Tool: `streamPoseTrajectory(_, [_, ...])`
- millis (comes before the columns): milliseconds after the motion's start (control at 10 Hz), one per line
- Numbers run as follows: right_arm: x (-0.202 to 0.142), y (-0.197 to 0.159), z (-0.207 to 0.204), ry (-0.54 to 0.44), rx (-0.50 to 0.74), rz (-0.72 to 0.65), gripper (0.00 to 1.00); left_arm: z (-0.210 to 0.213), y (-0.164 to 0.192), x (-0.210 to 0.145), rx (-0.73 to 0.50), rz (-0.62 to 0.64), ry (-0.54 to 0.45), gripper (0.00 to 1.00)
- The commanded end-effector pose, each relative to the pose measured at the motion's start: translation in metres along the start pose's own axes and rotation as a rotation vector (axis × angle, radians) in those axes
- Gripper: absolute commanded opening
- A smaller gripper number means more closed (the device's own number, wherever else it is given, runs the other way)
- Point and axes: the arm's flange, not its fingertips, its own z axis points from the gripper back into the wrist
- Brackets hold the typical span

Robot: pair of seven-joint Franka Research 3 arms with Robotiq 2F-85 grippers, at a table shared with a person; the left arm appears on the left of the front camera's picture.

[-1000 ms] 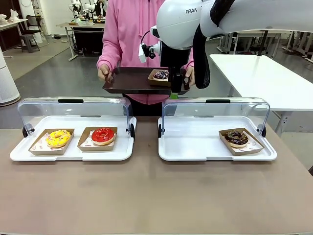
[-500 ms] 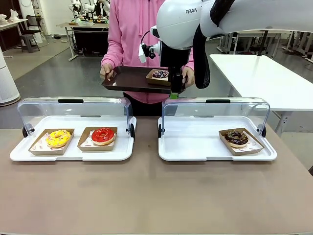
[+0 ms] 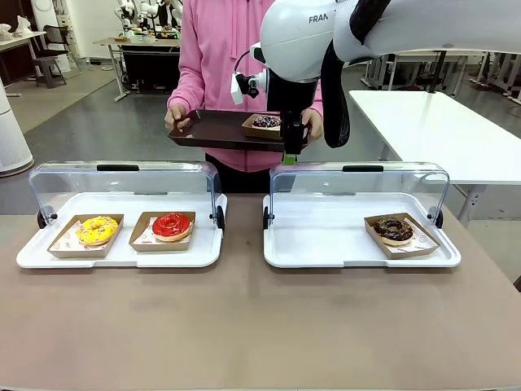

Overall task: Provide the desired donut to the person.
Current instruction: Pick up and lift the Paper togo box containing the Donut pointed at by the person.

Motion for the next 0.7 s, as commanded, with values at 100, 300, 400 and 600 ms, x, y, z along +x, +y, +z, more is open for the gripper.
streamPoseTrajectory(100, [-0.001, 0.000, -0.003, -0.003, -0.014, -0.004, 1.00, 0.000, 0.000, -0.001, -0.006, 0.003, -0.018, 1.00])
streamPoseTrajectory(300, [0.000, 0.000, 0.000, 0.000, 0.000, 0.000, 1.00, 0.000, 0.000, -0.001, -0.006, 0.003, -0.018, 1.00])
streamPoseTrajectory(400, [-0.039, -0.011, 0.014, -0.095, 0.060, -0.019, 1.00, 0.000, 0.000, -0.001, -0.006, 0.003, -0.018, 1.00])
streamPoseTrajectory(600, [-0.129, 0.007, 0.033, -0.305, 0.095, -0.058, 1.00, 0.000, 0.000, -0.001, -0.006, 0.003, -0.018, 1.00])
